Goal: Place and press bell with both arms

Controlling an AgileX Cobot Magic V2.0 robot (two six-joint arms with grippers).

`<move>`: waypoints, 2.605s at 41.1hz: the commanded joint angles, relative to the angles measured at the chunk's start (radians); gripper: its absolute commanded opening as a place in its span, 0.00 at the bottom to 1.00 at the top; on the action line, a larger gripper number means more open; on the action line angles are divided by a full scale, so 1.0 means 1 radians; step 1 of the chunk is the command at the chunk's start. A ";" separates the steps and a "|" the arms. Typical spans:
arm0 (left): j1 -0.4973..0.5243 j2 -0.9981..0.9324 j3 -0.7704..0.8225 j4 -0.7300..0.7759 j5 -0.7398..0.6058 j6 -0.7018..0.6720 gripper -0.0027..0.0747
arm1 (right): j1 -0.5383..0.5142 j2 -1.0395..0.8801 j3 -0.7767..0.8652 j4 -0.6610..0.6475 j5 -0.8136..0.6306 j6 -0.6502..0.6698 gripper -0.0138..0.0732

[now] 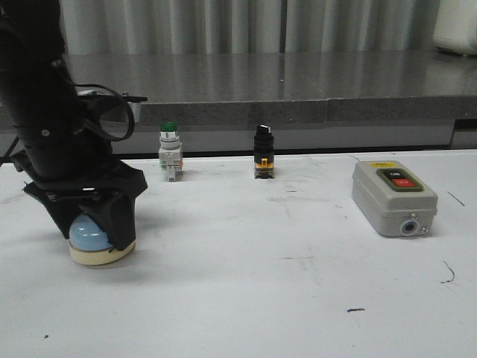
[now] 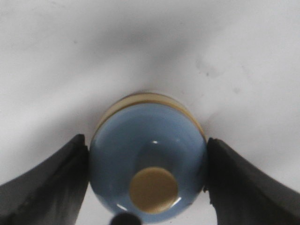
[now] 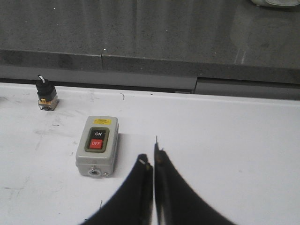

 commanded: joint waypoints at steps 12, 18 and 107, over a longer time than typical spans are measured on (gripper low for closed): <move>-0.087 0.009 -0.260 -0.005 0.025 0.003 0.38 | -0.004 0.017 -0.033 -0.001 -0.084 0.002 0.20; -0.138 0.111 -0.362 -0.005 0.025 0.003 0.38 | -0.004 0.017 -0.033 -0.001 -0.084 0.002 0.20; 0.323 -1.566 0.823 -0.087 -0.457 -0.009 0.01 | -0.003 0.183 -0.064 0.033 -0.125 0.002 0.19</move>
